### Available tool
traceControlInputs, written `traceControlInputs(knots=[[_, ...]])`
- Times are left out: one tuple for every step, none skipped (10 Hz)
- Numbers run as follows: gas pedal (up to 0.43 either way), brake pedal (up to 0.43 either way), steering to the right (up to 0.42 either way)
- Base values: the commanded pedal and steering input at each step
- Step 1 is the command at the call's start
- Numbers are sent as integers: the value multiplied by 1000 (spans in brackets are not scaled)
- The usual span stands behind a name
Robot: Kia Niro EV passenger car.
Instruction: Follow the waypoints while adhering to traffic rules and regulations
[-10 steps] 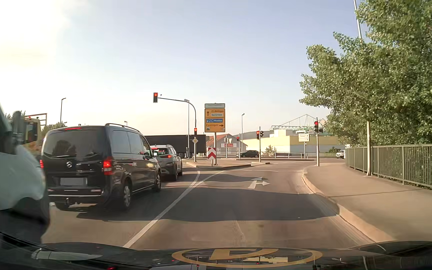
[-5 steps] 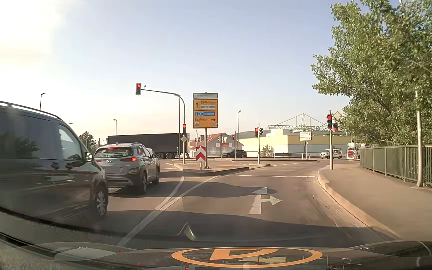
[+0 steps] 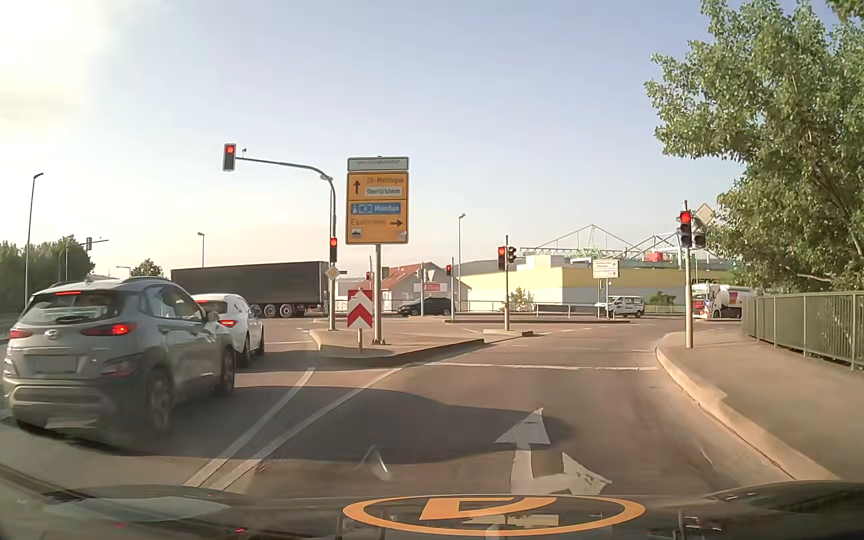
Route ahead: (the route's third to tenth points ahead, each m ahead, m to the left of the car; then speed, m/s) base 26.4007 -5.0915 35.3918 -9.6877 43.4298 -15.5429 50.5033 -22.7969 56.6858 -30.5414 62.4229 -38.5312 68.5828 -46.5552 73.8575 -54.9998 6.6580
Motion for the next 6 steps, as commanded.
traceControlInputs(knots=[[0,274,51],[0,280,55],[0,280,59],[0,280,69],[0,299,79],[0,299,84]])
